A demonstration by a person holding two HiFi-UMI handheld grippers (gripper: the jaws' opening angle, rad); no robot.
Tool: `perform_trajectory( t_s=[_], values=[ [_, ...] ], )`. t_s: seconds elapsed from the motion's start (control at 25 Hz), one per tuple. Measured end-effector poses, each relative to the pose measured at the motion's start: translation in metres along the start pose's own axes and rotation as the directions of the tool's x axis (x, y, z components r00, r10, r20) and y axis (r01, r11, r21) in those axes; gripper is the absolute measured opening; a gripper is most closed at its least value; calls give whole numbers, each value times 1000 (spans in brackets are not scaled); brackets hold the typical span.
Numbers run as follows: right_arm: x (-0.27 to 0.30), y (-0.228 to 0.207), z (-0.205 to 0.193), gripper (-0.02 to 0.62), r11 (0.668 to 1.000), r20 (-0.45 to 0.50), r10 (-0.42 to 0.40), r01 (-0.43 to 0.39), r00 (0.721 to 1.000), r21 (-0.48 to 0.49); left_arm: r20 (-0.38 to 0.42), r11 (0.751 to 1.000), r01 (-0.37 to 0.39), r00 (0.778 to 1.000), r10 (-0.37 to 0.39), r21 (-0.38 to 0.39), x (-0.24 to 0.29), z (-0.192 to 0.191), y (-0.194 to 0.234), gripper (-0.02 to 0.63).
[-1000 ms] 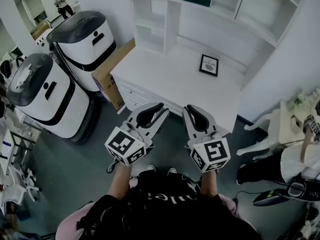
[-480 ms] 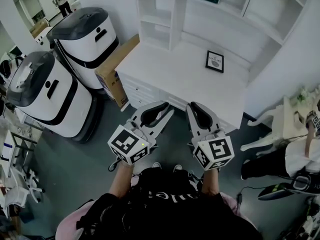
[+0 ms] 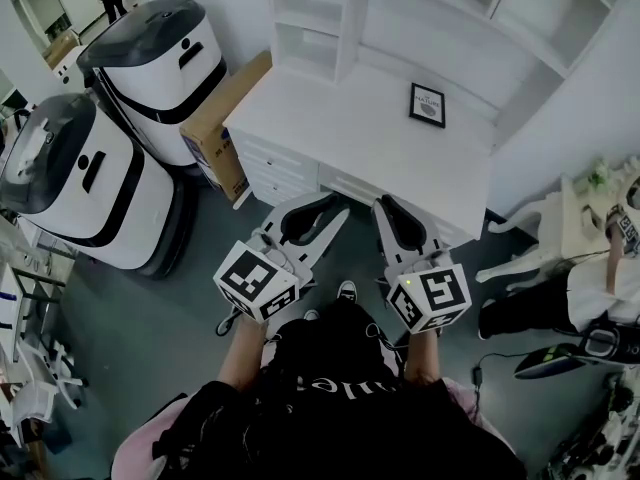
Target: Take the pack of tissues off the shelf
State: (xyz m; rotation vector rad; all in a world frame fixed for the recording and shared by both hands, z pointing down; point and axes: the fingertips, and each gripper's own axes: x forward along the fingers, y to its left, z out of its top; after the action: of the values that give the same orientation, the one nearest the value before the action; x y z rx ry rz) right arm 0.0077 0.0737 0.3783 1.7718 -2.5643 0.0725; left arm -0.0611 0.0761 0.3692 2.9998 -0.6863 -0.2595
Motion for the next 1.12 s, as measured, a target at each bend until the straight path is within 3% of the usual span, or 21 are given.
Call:
perform_trajectory(
  t_s=[0.24, 0.56, 1.12],
  values=[
    [17, -7, 1, 71, 1000, -10, 2, -2, 1000, -8, 14, 1000, 2, 1000, -2, -8, 5, 1, 11, 89],
    [72, -25, 0, 71, 998, 2, 56, -56, 998, 4, 6, 1000, -31, 1000, 31, 7, 31, -2, 58, 89],
    [185, -170, 16, 72, 998, 10, 56, -56, 998, 5, -14, 999, -16, 1000, 17, 37, 185, -6, 157, 89]
  ],
)
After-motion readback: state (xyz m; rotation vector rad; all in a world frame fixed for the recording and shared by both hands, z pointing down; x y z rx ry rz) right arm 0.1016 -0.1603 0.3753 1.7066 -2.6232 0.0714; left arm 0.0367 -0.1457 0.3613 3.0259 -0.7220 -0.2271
